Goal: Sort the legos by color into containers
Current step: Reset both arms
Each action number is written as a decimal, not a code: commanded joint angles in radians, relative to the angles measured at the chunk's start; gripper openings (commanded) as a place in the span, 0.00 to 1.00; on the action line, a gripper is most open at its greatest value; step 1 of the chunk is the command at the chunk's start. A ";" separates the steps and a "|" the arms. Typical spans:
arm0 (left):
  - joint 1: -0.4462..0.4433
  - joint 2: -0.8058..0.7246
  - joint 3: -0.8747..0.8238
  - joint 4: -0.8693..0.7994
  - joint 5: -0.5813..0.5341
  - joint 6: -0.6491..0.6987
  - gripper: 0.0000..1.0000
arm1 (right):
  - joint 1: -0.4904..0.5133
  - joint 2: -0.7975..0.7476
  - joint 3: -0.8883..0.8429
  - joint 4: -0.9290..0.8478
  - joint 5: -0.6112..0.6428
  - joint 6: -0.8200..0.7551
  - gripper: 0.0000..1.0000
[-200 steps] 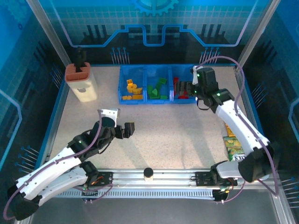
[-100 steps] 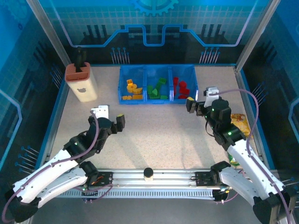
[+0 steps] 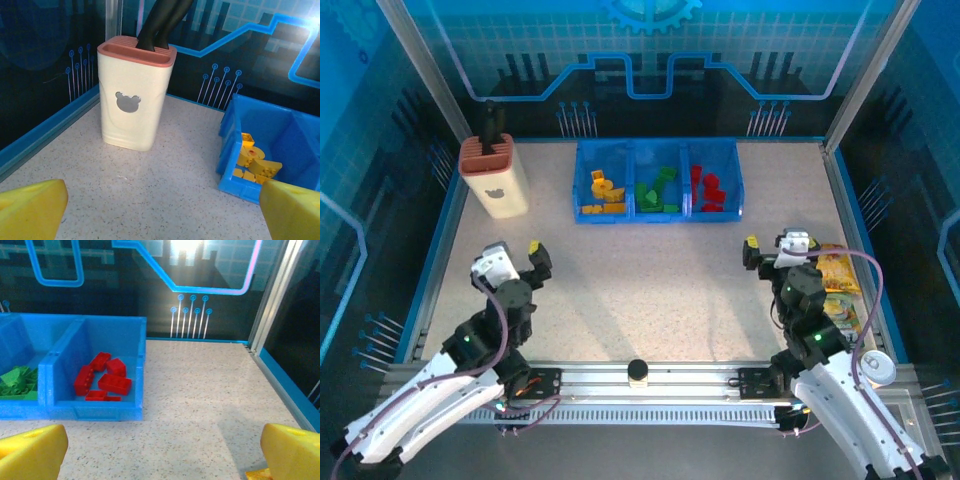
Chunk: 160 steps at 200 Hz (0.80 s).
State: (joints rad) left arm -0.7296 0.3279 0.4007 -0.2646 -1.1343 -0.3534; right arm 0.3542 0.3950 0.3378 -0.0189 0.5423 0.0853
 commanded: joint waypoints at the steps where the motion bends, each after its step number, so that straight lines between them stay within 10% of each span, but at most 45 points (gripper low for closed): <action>1: -0.003 -0.091 -0.067 0.140 -0.042 0.129 0.99 | 0.005 -0.048 -0.036 -0.035 0.069 0.025 1.00; 160: -0.002 0.141 -0.213 0.151 0.024 0.233 0.99 | 0.008 0.097 -0.134 -0.078 0.135 0.063 1.00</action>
State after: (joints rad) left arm -0.7296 0.4786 0.2050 -0.0933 -1.1378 -0.0982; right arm 0.3546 0.4480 0.2089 -0.1566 0.6552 0.1383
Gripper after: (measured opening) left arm 0.992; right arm 0.996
